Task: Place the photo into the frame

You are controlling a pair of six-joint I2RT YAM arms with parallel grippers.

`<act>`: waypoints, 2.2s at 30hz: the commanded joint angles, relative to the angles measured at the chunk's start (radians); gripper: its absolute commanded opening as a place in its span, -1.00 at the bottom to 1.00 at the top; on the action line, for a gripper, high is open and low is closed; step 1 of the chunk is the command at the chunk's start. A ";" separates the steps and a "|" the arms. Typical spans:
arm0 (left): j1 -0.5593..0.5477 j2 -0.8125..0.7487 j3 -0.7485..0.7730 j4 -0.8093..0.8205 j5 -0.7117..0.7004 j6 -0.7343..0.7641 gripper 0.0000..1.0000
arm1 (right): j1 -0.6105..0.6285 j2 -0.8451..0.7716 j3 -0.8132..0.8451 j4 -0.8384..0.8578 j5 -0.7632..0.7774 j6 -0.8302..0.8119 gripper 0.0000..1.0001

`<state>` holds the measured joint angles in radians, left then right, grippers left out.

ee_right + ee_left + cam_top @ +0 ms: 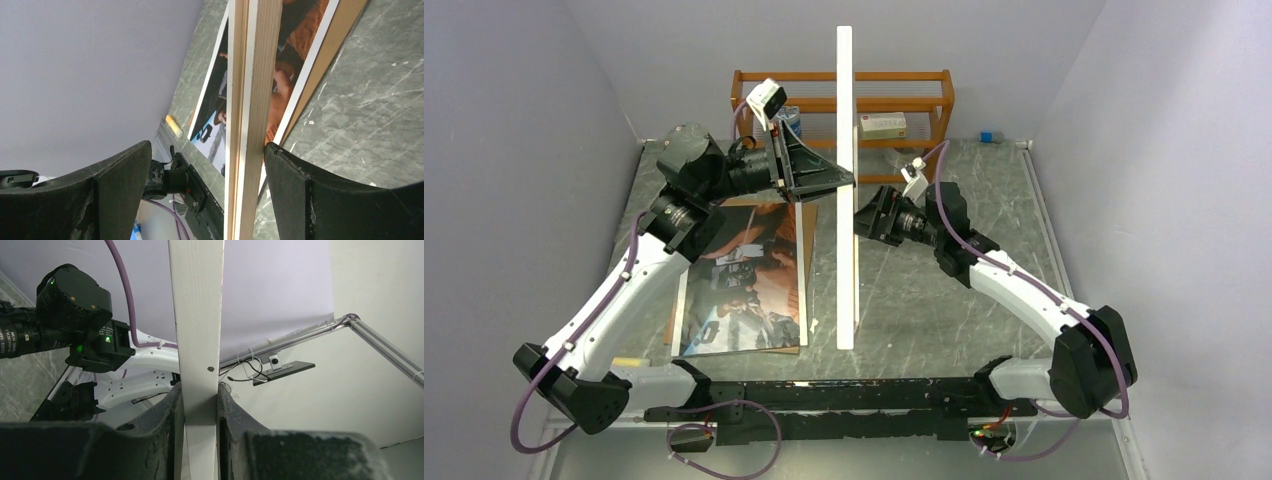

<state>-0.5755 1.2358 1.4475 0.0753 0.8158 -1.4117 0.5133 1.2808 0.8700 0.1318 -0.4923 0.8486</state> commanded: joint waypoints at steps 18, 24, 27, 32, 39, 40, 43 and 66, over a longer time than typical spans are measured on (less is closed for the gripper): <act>-0.002 -0.030 -0.004 0.138 0.019 -0.038 -0.95 | -0.075 -0.037 -0.099 0.130 0.061 0.011 -0.71; 0.000 -0.054 -0.035 -0.013 -0.009 0.065 -0.37 | -0.132 -0.112 -0.121 -0.018 0.117 -0.073 -0.85; 0.011 -0.082 -0.088 -0.062 -0.023 0.093 0.13 | -0.151 -0.172 -0.124 -0.139 0.171 -0.160 -0.86; 0.049 -0.096 -0.145 -0.160 -0.014 0.148 0.37 | -0.170 -0.233 -0.096 -0.305 0.204 -0.260 -0.87; 0.166 -0.078 -0.060 -0.584 -0.042 0.433 0.39 | -0.204 -0.187 0.013 -0.555 0.320 -0.326 -0.87; 0.177 -0.072 -0.059 -0.625 -0.047 0.458 0.38 | -0.208 -0.180 0.023 -0.594 0.339 -0.336 -0.87; 0.188 -0.055 -0.081 -0.663 -0.058 0.505 0.32 | -0.223 -0.160 0.047 -0.658 0.381 -0.358 -0.88; 0.163 0.230 -0.554 -0.114 -0.056 0.587 0.05 | -0.322 0.044 0.021 -0.711 0.646 -0.435 -0.68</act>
<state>-0.3878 1.4071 0.8909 -0.1883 0.7097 -0.8371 0.2214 1.2793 0.8742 -0.6647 0.0490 0.3855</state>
